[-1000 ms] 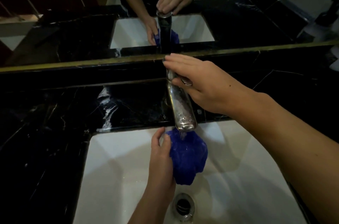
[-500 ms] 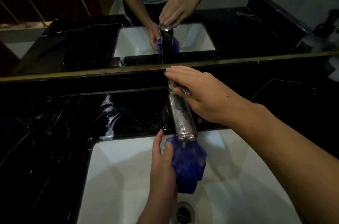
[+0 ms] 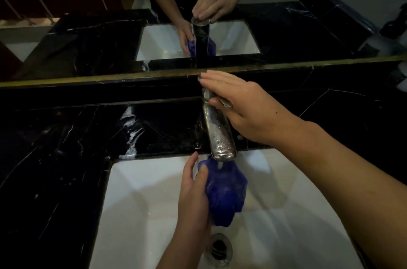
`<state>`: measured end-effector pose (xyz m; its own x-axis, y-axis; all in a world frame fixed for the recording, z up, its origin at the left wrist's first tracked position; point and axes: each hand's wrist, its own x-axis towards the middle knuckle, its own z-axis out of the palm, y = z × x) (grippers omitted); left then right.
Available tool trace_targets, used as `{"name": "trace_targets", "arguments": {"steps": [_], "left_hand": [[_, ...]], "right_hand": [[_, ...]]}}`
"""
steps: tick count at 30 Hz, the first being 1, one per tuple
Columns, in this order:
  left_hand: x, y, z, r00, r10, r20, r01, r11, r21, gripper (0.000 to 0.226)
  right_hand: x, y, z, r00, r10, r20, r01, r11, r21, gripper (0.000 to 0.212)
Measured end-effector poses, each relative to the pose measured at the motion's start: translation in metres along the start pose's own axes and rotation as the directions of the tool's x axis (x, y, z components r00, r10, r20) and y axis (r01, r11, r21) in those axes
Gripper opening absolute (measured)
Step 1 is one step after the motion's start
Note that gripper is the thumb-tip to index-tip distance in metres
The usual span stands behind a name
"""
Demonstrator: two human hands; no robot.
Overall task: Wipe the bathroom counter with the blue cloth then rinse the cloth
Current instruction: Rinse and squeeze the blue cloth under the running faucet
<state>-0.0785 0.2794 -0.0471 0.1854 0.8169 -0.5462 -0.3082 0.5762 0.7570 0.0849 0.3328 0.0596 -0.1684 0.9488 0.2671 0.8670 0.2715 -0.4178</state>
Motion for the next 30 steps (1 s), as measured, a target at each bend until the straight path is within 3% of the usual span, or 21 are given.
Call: {"name": "trace_targets", "arguments": {"steps": [5,7,10,12,13,15,16,17,18,19,21,24,28,30], "left_hand": [[-0.002,0.004,0.0,1.0,-0.001,0.002,0.001,1.0,0.003,0.036],[-0.002,0.005,0.0,1.0,0.008,0.001,-0.008,1.0,-0.008,0.038],[-0.003,0.006,-0.004,1.0,0.018,0.022,-0.017,0.998,-0.062,0.052],[-0.003,0.005,-0.007,0.998,0.021,0.055,-0.017,0.997,-0.073,0.06],[-0.003,0.004,-0.008,0.997,0.014,0.072,-0.009,0.998,-0.067,0.061],[-0.003,-0.001,-0.008,0.994,-0.012,0.105,0.02,0.997,-0.072,0.06],[-0.003,-0.003,-0.008,0.992,-0.021,0.123,0.029,0.998,-0.063,0.059],[-0.003,-0.005,-0.009,0.991,-0.013,0.13,0.016,1.0,-0.018,0.058],[-0.003,-0.006,-0.01,0.992,0.015,0.127,-0.024,0.997,0.07,0.057],[-0.003,-0.007,-0.013,0.991,0.063,0.122,-0.085,0.979,0.184,0.056],[-0.003,-0.007,-0.017,0.968,0.203,0.145,-0.246,0.881,0.405,0.054],[-0.004,-0.006,-0.018,0.931,0.273,0.241,-0.363,0.76,0.54,0.053],[-0.004,-0.009,-0.005,0.904,0.271,0.332,-0.421,0.708,0.567,0.051],[-0.004,-0.01,-0.003,0.902,0.24,0.358,-0.413,0.722,0.555,0.038]], "right_hand": [[0.002,-0.002,-0.004,1.0,0.008,0.009,-0.009,1.0,0.021,0.047],[-0.004,-0.002,-0.004,0.999,0.05,0.016,-0.051,0.996,0.075,0.058],[-0.04,0.001,0.01,0.936,0.32,-0.147,-0.262,0.911,0.318,0.065],[-0.08,-0.001,0.038,0.721,0.66,-0.211,-0.482,0.696,0.532,0.036],[-0.099,-0.006,0.055,0.595,0.798,-0.102,-0.591,0.519,0.618,0.018],[-0.126,-0.021,0.091,0.419,0.852,0.313,-0.702,0.086,0.707,0.021],[-0.134,-0.027,0.106,0.396,0.786,0.476,-0.672,-0.105,0.733,0.029],[-0.137,-0.032,0.116,0.405,0.733,0.547,-0.608,-0.231,0.76,0.033],[-0.136,-0.034,0.121,0.433,0.716,0.548,-0.541,-0.28,0.793,0.033],[-0.134,-0.033,0.124,0.46,0.732,0.502,-0.484,-0.267,0.833,0.03],[-0.128,-0.026,0.126,0.472,0.815,0.335,-0.438,-0.113,0.892,0.027],[-0.117,-0.024,0.123,0.495,0.851,0.175,-0.392,0.039,0.919,0.03],[-0.093,-0.024,0.124,0.566,0.775,0.28,-0.447,0.003,0.895,0.018],[-0.086,-0.019,0.127,0.572,0.733,0.369,-0.526,-0.018,0.85,0.037]]}}
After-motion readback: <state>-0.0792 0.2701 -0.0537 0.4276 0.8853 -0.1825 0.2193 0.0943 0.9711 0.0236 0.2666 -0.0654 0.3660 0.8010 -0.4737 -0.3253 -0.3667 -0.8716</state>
